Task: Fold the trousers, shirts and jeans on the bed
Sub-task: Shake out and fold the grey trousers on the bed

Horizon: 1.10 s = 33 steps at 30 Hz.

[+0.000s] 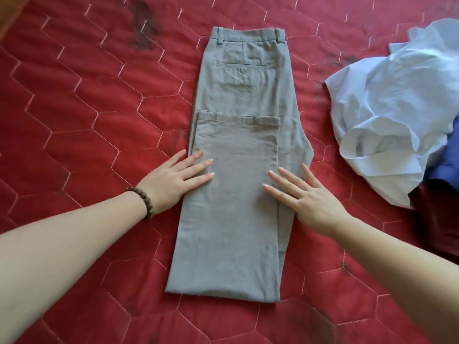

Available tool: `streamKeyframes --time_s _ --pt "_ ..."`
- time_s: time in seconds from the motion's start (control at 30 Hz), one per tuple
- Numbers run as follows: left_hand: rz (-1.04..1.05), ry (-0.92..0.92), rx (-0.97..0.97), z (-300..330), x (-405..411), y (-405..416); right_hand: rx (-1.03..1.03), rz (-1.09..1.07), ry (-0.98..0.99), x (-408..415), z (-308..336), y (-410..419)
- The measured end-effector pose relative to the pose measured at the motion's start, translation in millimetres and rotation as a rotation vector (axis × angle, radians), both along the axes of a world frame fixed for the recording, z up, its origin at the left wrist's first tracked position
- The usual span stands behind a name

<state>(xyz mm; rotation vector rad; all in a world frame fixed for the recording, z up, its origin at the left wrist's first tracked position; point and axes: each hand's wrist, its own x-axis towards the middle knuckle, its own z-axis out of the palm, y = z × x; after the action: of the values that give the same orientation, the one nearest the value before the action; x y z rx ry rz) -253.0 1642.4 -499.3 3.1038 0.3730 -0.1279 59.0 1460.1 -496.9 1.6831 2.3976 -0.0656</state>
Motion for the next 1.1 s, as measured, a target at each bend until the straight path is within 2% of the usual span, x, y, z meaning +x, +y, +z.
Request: streamKeyframes --time_s 0.17,0.37,0.43,0.47,0.5,0.57,0.6,0.63,0.67,0.7,0.73,0.77,0.8,0.83,0.93,1.03,1.1 --pt "-0.041 0.216 -0.099 -6 7 -2 -0.144 0.083 0.043 -20 -1 17" --pt "-0.099 0.348 -0.191 1 -32 -53 -0.41 0.136 0.137 -44 11 -33" --pt "-0.11 0.355 -0.297 10 -42 -74 -0.548 0.118 0.193 -57 23 -47" --pt "-0.085 0.365 -0.409 13 -48 -80 -0.627 0.092 0.251 -62 28 -51" --pt "-0.046 0.373 -0.553 19 -51 -84 -0.711 0.047 0.34 -66 34 -52" --pt "0.132 0.326 -0.965 33 -52 -84 -0.895 -0.101 0.576 -66 51 -47" --pt "0.322 0.229 -1.114 41 -40 -87 -0.97 -0.217 0.707 -62 60 -41" --pt "0.589 0.032 -1.115 43 -26 -86 -1.008 -0.366 0.844 -56 66 -33" --pt "1.002 -0.195 -0.924 47 -12 -83 -0.95 -0.548 0.998 -50 71 -22" --pt "1.312 -0.34 -0.708 45 -4 -76 -0.834 -0.762 1.11 -44 67 -12" --pt "1.438 -0.43 -0.849 42 1 -67 -0.743 -0.973 1.219 -42 66 -1" --pt "1.419 -0.528 -1.149 37 9 -57 -0.664 -1.166 1.276 -39 57 9" --pt "1.331 -0.461 -1.398 34 13 -49 -0.595 -1.324 1.248 -41 49 16" --pt "1.282 -0.402 -1.44 32 11 -45 -0.526 -1.395 1.186 -41 37 20" --pt "1.294 -0.337 -1.179 10 5 -43 -0.409 -1.453 1.144 -47 22 18" --pt "1.261 -0.365 -1.128 7 7 -43 -0.406 -1.381 1.188 -46 23 12" --pt "1.256 -0.464 -1.133 7 4 -32 -0.374 -1.352 1.224 -42 22 16"
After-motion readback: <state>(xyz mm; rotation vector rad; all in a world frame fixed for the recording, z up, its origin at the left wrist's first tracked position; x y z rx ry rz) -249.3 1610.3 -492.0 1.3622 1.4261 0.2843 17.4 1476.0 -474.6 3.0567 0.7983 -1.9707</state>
